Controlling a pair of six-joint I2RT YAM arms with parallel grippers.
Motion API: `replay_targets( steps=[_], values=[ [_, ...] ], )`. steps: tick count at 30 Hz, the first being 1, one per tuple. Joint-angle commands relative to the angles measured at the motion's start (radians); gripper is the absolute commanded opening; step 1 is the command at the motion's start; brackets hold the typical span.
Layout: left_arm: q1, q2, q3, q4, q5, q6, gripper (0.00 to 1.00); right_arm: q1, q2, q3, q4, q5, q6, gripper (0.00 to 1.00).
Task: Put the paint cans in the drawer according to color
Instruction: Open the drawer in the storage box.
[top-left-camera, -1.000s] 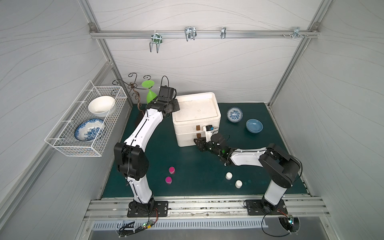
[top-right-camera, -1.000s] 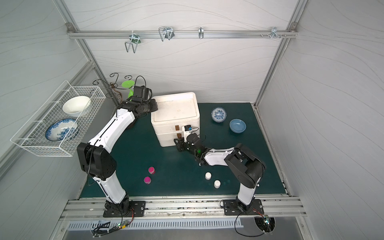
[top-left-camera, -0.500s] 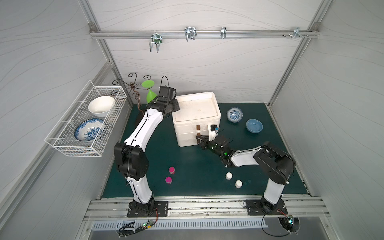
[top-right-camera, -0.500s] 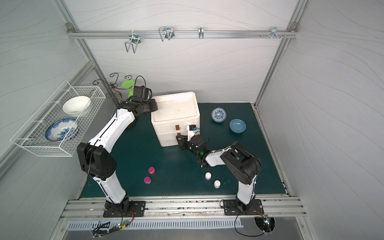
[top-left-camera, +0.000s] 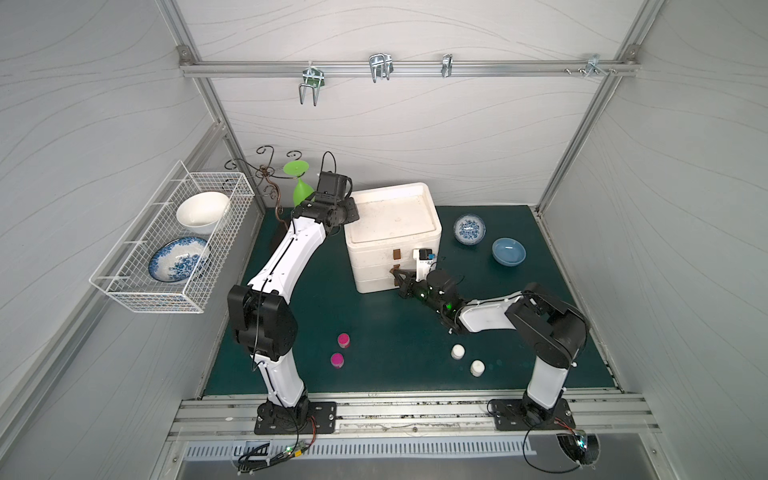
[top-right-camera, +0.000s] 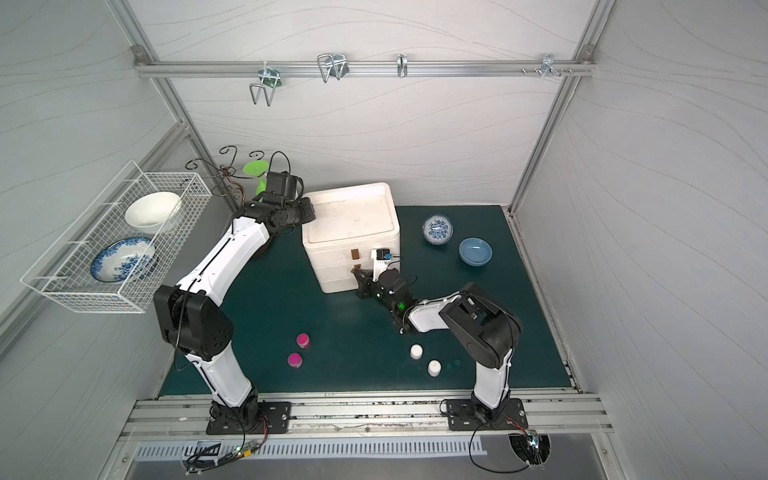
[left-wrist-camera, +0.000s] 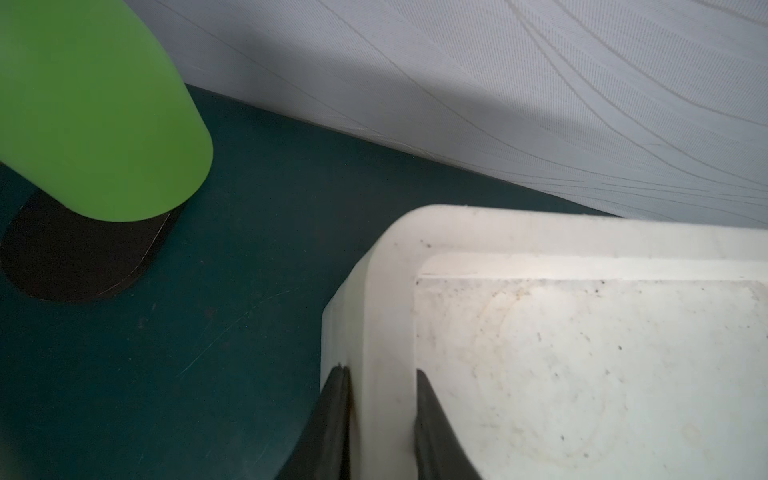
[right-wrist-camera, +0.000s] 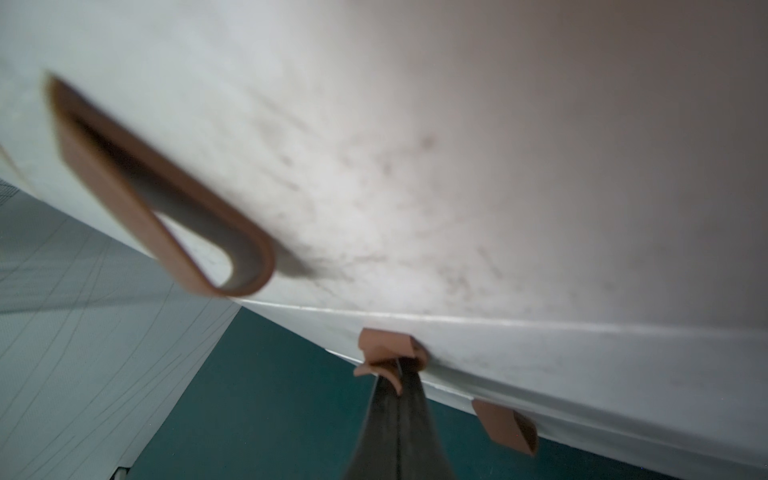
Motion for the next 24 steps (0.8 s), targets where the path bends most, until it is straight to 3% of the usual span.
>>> replay_targets(
  steps=[1,11,24],
  values=[
    [-0.018,-0.009,-0.022,-0.032,0.227,-0.073,0.17,-0.004,-0.020,0.022,-0.017,0.035,0.007,0.00],
    [0.001,-0.017,-0.045,-0.009,0.228,-0.102,0.17,0.028,-0.166,-0.089,-0.162,0.038,0.044,0.00],
    [0.007,-0.045,-0.095,0.041,0.227,-0.137,0.15,0.172,-0.361,-0.167,-0.368,0.069,0.040,0.00]
  ],
)
